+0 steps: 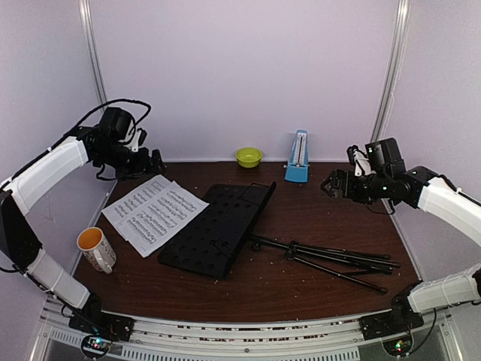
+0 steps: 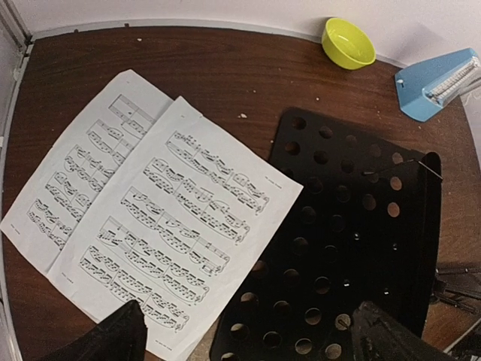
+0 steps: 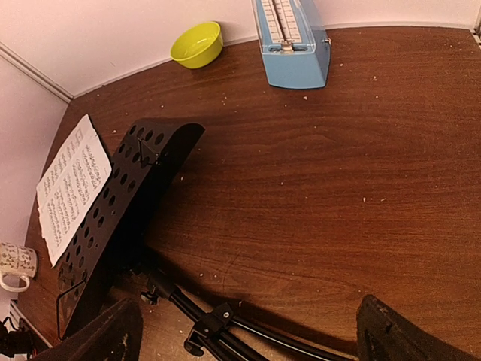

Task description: Set up the instrument practice props

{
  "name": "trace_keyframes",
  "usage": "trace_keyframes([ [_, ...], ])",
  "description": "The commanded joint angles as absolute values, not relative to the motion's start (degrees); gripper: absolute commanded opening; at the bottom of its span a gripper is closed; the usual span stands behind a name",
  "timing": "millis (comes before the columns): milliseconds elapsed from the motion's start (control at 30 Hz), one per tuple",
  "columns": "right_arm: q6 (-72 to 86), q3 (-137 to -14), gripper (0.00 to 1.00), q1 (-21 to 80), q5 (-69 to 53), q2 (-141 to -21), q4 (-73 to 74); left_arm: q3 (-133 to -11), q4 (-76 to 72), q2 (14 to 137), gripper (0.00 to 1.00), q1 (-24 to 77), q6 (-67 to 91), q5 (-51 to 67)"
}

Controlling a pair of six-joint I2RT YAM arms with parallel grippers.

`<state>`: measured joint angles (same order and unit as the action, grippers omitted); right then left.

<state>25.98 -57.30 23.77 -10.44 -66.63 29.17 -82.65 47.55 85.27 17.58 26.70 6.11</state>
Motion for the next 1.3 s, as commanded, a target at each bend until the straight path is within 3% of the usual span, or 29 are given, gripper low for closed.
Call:
trace_keyframes([
  [0,26.1,-58.1,1.00,23.7,-8.0,-65.3,29.3,-83.3,45.4,85.3,0.98,21.2,26.6,9.6],
  [433,20.7,-57.2,1.00,17.6,-10.1,-62.1,32.2,-90.4,47.5,94.9,0.98,38.5,31.6,6.8],
  [700,19.6,-58.7,1.00,16.7,10.8,-60.9,35.8,-95.4,47.6,101.0,0.96,45.7,35.1,6.5],
  [867,17.1,-58.6,1.00,16.3,16.0,-59.3,34.2,-100.9,48.4,107.9,0.91,48.5,35.5,7.4],
  [1267,12.6,-61.5,1.00,16.0,4.9,-63.9,36.8,-112.7,52.2,121.9,0.67,52.5,41.0,6.7],
])
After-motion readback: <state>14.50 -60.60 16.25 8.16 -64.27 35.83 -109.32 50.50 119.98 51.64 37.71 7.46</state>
